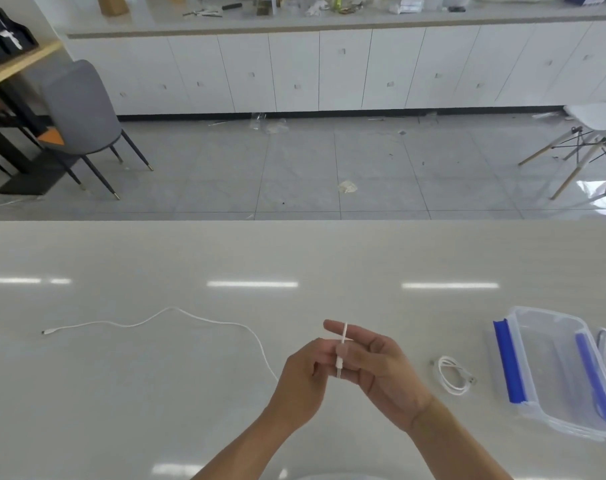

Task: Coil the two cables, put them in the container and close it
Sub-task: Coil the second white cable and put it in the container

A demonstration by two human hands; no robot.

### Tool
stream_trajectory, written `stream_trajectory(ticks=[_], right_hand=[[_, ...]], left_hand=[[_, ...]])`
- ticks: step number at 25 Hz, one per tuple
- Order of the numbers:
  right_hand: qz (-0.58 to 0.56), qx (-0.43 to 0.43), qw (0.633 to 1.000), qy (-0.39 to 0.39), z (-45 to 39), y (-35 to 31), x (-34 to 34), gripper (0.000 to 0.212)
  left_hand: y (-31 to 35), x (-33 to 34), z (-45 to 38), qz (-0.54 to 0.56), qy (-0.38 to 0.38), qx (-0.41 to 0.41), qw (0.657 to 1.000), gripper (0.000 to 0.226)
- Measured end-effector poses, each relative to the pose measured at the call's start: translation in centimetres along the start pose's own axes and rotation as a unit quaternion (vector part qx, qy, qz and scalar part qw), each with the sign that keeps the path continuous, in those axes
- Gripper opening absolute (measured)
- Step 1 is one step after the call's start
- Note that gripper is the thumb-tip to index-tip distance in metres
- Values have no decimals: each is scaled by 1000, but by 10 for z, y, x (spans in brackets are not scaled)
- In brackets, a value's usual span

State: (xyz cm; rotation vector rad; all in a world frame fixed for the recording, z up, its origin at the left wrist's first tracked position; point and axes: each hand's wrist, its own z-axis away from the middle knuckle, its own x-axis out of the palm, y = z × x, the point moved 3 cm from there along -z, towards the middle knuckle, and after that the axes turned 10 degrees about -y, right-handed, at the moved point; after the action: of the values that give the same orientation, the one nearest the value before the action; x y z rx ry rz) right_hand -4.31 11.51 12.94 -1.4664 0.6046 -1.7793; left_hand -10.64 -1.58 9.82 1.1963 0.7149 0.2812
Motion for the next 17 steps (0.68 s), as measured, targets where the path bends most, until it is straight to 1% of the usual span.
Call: stream_trajectory(ticks=[1,4,5,7,8,10,11,12,15,17], right_hand=[[-11,-14,1000,20,-4,2,1,41],[-40,-59,996,62,-17,10,9,37],[-40,-73,994,72,-22,12,13,35],[-16,-94,990,101,-30,16,19,32],[24,-98,987,122,-34,17,21,31],[181,-89,966,164,-38,16,24,31],[259,-73,949,164,-39,14,26,31],[317,-52,936,147,-41,12,28,29],[384,18,921,60,-44,9,30,12],[411,67,909,12,-41,9,31,17]], left_hand=[[0,-2,5,-29,-7,-8,1000,45],[0,-8,20,-96,-46,-21,994,26],[0,-13,25,-119,-58,-24,991,24],[0,-24,29,-186,-71,-29,979,29],[0,-31,30,-225,-75,-33,971,31],[3,-44,30,-275,-86,-29,957,31],[6,-51,30,-286,-92,-25,954,29],[9,-59,28,-289,-95,-22,952,27],[16,-90,22,-296,-119,-15,948,25],[22,-108,18,-310,-148,7,939,22]])
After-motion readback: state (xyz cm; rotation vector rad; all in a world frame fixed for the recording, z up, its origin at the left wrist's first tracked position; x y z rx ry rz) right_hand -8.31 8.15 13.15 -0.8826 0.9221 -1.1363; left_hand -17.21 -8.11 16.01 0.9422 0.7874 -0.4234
